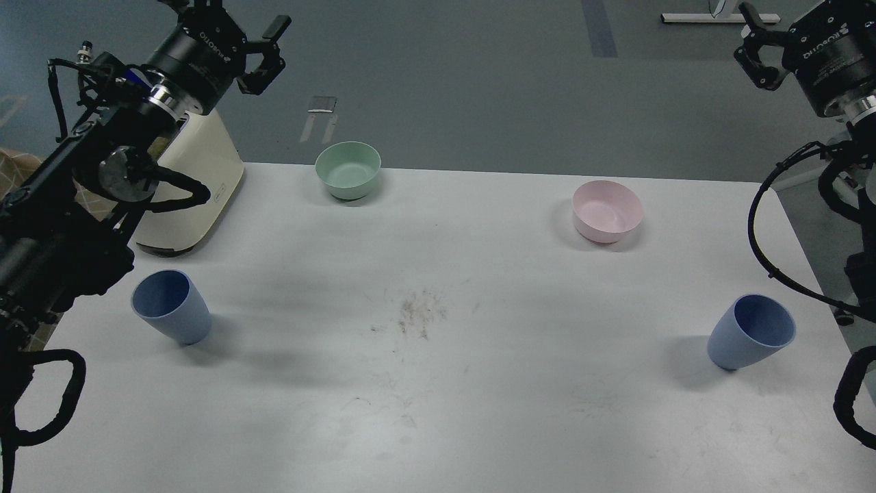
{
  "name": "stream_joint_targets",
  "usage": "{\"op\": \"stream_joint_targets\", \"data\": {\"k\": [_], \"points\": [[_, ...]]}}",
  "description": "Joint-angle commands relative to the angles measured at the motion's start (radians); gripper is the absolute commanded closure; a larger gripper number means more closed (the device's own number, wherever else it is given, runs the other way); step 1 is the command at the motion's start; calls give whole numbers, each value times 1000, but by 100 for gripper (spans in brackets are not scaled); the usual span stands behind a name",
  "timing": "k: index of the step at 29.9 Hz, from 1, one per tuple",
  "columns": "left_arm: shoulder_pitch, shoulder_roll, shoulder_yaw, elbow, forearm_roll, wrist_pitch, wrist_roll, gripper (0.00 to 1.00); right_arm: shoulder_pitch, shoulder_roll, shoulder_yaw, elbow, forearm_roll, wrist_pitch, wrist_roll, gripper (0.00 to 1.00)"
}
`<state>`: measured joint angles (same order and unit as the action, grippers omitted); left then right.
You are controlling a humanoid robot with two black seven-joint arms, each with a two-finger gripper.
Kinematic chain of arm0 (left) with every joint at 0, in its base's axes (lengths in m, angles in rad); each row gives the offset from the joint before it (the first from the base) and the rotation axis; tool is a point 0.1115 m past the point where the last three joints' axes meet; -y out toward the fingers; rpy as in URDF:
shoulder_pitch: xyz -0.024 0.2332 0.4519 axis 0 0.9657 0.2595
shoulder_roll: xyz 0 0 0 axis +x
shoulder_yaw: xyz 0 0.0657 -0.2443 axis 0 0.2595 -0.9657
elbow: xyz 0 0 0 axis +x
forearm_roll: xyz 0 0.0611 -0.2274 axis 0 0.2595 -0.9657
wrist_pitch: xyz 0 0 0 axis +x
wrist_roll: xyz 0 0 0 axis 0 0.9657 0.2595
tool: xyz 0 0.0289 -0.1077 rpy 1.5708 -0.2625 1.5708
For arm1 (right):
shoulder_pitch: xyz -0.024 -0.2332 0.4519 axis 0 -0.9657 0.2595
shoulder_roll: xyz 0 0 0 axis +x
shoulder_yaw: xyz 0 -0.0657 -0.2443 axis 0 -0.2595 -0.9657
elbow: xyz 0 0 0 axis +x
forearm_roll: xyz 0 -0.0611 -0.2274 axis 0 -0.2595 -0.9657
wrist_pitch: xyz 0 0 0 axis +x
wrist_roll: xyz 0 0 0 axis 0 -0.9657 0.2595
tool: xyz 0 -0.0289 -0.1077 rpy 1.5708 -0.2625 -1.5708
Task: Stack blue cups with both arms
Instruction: 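Move the left gripper down from above the toaster toward the nearby blue cup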
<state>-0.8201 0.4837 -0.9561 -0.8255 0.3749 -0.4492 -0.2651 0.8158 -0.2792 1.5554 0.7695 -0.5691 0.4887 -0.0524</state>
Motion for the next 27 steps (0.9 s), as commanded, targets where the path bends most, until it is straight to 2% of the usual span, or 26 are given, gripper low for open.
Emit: {"op": "stream_joint_targets", "data": {"k": [1, 7, 11, 20, 27], "points": [[18, 81, 23, -30, 36, -3, -56, 2, -7, 0, 0, 8, 0, 0, 0, 0], [113, 219, 34, -187, 290, 3, -62, 3, -12, 2, 2, 16, 0, 0, 2, 0], [176, 312, 31, -288, 462, 3, -104, 3, -12, 6, 2, 24, 0, 0, 2, 0], [248, 515, 37, -409, 735, 4, -146, 6, -14, 2, 0, 31, 0, 0, 2, 0], [282, 556, 45, -469, 959, 7, -148, 7, -17, 3, 0, 40, 0, 0, 2, 0]]}}
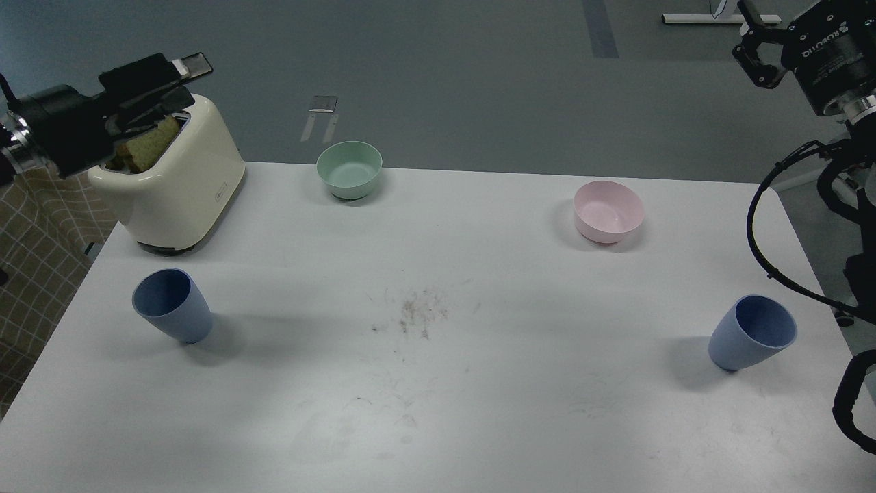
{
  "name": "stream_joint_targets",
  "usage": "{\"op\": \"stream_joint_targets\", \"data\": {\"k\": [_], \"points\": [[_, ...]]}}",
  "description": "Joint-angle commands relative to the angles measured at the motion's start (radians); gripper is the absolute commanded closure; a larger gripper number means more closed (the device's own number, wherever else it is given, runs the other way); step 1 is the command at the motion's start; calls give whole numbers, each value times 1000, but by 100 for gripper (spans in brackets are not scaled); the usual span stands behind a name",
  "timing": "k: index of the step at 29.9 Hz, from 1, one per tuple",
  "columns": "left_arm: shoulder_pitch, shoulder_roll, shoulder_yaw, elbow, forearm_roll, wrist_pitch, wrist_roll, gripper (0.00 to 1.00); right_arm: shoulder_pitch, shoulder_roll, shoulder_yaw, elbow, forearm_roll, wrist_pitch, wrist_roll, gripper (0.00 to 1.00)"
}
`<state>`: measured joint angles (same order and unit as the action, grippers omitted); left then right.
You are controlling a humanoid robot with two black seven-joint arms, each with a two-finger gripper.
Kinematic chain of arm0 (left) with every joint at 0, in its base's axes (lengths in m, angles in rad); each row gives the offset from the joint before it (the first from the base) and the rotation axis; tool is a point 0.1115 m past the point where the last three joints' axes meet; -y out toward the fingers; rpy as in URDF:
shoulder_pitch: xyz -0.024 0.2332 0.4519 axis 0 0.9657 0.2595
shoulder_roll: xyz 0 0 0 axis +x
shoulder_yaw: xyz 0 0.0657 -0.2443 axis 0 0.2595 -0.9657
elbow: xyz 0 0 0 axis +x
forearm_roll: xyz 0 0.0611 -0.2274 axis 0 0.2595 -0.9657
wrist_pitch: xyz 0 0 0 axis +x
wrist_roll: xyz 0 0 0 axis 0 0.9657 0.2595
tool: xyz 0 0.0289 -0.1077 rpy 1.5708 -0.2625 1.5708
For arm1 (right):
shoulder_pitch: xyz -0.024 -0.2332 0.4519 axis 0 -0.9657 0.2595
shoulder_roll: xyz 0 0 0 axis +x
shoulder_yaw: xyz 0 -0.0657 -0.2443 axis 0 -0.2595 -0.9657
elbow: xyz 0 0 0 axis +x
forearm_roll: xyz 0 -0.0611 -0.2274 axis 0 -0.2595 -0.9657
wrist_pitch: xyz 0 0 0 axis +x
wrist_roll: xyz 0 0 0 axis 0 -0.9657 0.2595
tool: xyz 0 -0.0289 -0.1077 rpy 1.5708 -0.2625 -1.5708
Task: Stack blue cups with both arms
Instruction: 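Move the left gripper down from above the toaster toward the nearby blue cup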
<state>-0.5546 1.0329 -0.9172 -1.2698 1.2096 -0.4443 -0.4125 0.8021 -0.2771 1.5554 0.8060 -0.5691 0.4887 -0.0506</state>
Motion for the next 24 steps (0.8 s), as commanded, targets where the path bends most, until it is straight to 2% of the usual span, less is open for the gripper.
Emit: {"op": "stream_joint_targets", "data": {"k": [1, 7, 24], "points": [[24, 6, 11, -40, 195, 7, 0, 8, -6, 1, 0, 4, 0, 0, 0, 0], [38, 7, 52, -85, 445, 65, 0, 8, -15, -1, 0, 24, 0, 0, 0, 0], [39, 16, 107, -89, 639, 70, 0, 12, -72, -10, 5, 76, 0, 0, 0, 0]]}}
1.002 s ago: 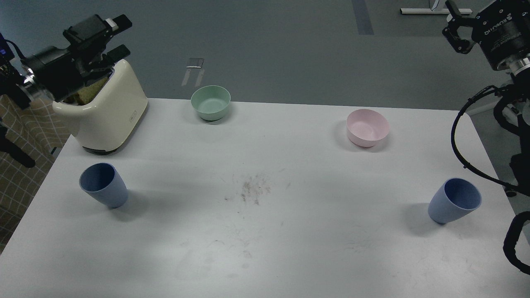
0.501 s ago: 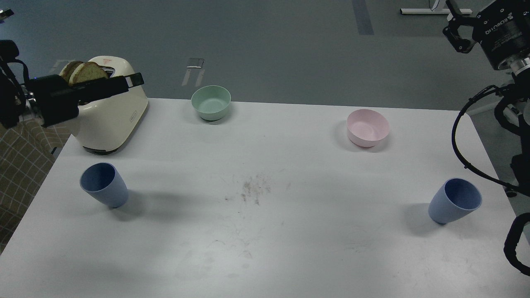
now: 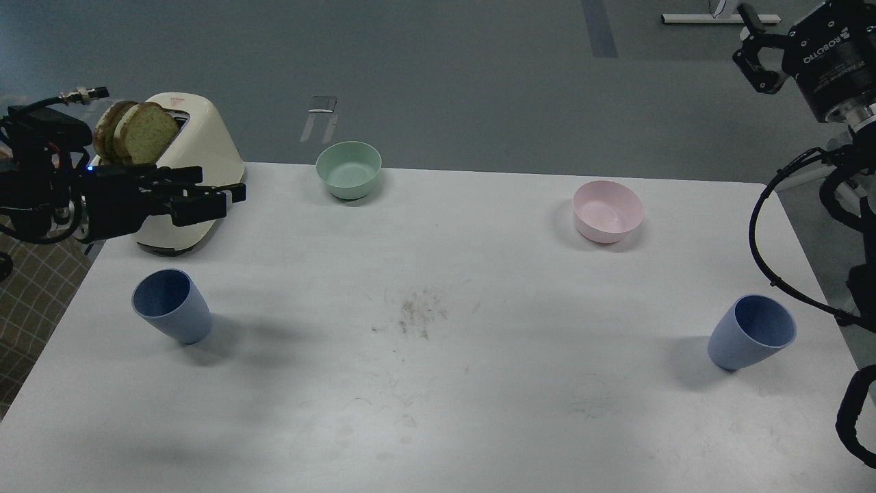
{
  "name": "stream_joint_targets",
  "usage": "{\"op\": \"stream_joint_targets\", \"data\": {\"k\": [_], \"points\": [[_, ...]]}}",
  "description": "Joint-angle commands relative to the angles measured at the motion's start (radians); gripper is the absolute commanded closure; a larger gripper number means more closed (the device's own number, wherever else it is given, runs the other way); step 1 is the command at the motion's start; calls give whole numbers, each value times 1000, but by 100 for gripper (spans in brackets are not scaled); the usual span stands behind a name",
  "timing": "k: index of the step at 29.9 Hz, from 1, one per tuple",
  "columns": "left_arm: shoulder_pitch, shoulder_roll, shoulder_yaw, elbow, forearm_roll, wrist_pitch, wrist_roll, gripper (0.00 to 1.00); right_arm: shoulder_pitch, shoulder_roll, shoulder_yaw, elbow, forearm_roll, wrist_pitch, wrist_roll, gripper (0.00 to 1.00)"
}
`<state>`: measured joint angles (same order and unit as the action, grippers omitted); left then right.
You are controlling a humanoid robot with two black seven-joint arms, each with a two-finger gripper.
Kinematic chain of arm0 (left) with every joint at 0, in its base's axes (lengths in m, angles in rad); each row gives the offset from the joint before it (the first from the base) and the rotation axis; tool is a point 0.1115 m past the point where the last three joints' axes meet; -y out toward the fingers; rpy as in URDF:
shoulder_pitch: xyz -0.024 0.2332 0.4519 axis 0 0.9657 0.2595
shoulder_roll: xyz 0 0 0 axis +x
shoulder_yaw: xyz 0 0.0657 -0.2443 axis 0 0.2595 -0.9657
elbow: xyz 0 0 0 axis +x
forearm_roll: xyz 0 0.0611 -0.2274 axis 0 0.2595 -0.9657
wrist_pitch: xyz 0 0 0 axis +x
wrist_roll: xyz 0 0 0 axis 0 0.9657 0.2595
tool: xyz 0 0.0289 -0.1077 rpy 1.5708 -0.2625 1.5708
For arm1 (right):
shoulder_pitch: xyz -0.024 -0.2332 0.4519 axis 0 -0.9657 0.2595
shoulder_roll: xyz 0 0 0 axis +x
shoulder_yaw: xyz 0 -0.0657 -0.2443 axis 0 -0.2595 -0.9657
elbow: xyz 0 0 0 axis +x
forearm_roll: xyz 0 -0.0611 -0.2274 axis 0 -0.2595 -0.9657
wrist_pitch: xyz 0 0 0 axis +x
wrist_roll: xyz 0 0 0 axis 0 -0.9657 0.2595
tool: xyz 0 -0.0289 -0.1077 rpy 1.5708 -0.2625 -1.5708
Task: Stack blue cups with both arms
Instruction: 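Move the left gripper down from above the toaster toward the nearby blue cup, then close the left gripper around the blue cup near it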
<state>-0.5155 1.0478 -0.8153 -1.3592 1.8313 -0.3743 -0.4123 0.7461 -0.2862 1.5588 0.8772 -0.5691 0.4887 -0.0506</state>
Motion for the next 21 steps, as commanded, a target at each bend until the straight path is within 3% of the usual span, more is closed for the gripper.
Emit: {"op": "stream_joint_targets", "data": {"k": [1, 15, 21], "points": [[2, 3, 7, 0, 19, 0, 1, 12, -21, -1, 3, 8, 0, 0, 0, 0], [9, 70, 82, 14, 129, 8, -7, 14, -100, -16, 47, 8, 0, 0, 1, 0], [67, 163, 107, 14, 128, 78, -8, 14, -110, -11, 66, 8, 1, 0, 1, 0]]}}
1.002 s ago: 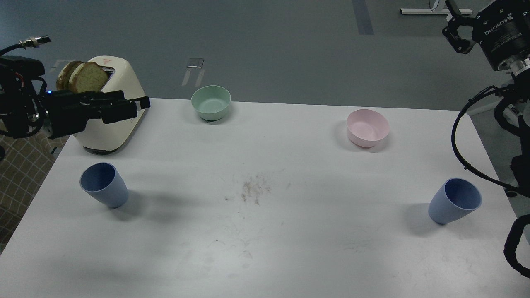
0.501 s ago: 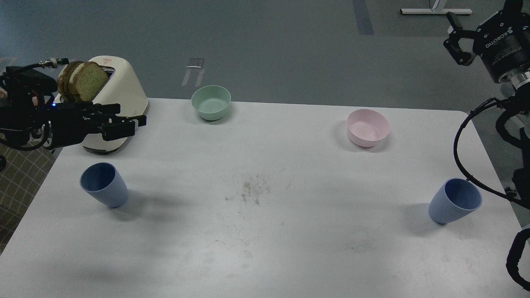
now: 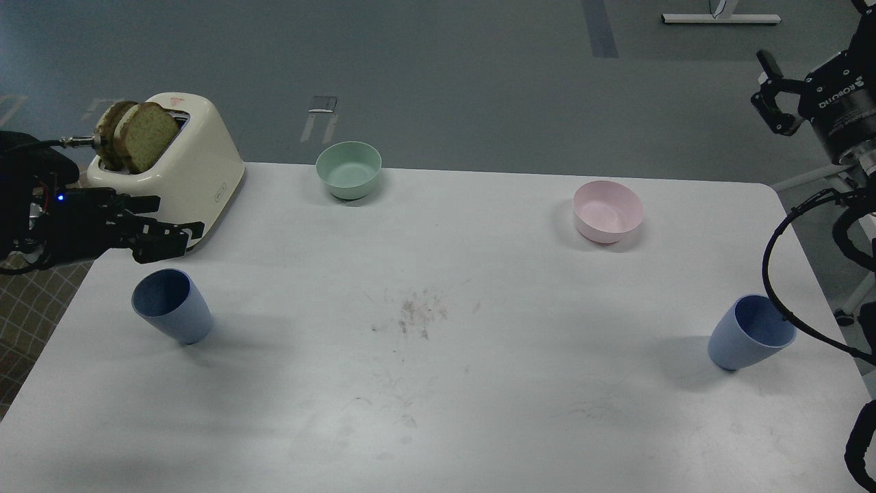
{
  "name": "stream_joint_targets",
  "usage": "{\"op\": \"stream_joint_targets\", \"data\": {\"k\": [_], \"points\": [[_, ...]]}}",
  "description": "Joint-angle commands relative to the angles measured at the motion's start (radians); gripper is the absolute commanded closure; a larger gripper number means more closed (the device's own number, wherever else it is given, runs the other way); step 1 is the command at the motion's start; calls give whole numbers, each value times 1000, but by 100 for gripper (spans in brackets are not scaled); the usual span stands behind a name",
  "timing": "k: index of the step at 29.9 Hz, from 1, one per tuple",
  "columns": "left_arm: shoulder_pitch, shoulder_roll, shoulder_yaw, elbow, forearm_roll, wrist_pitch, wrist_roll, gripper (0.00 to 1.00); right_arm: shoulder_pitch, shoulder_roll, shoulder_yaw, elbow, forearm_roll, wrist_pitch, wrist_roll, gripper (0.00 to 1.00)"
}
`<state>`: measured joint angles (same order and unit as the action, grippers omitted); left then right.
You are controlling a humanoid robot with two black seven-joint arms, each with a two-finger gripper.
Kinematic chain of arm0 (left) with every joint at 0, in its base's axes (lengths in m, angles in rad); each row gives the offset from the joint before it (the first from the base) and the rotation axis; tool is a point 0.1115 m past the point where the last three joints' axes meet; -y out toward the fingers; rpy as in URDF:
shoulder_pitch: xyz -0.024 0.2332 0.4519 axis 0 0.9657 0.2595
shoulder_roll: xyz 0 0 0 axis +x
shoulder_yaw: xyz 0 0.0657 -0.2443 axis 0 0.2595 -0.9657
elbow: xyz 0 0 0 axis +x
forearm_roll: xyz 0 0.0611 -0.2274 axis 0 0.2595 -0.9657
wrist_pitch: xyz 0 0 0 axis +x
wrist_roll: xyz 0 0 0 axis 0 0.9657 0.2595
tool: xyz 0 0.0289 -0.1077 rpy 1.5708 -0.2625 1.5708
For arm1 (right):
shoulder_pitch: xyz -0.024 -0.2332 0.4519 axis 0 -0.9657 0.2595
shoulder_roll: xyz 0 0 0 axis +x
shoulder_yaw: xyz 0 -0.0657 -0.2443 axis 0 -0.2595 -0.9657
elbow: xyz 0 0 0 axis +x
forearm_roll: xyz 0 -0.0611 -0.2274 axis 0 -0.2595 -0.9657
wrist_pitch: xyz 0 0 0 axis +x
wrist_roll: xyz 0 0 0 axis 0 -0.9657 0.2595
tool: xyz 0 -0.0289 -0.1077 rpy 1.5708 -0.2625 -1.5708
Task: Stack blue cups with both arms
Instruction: 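Close the left gripper around the blue cup near it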
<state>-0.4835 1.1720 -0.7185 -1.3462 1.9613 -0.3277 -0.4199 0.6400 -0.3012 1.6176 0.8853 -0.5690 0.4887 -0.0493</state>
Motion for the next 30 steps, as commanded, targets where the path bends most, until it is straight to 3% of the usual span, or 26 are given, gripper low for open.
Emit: {"op": "stream_joint_targets", "data": {"k": [1, 7, 11, 20, 30], "points": [[55, 43, 11, 4, -5, 50, 0, 14, -3, 5, 7, 1, 1, 0, 0, 0], [157, 55, 11, 50, -7, 142, -3, 14, -3, 7, 7, 1, 1, 0, 0, 0], [175, 51, 13, 51, -10, 154, -13, 15, -3, 8, 7, 1, 1, 0, 0, 0], [191, 37, 16, 67, -35, 156, -17, 41, -3, 8, 11, 1, 1, 0, 0, 0], [210, -6, 16, 79, -35, 157, -19, 46, -5, 8, 11, 0, 1, 0, 0, 0]]}}
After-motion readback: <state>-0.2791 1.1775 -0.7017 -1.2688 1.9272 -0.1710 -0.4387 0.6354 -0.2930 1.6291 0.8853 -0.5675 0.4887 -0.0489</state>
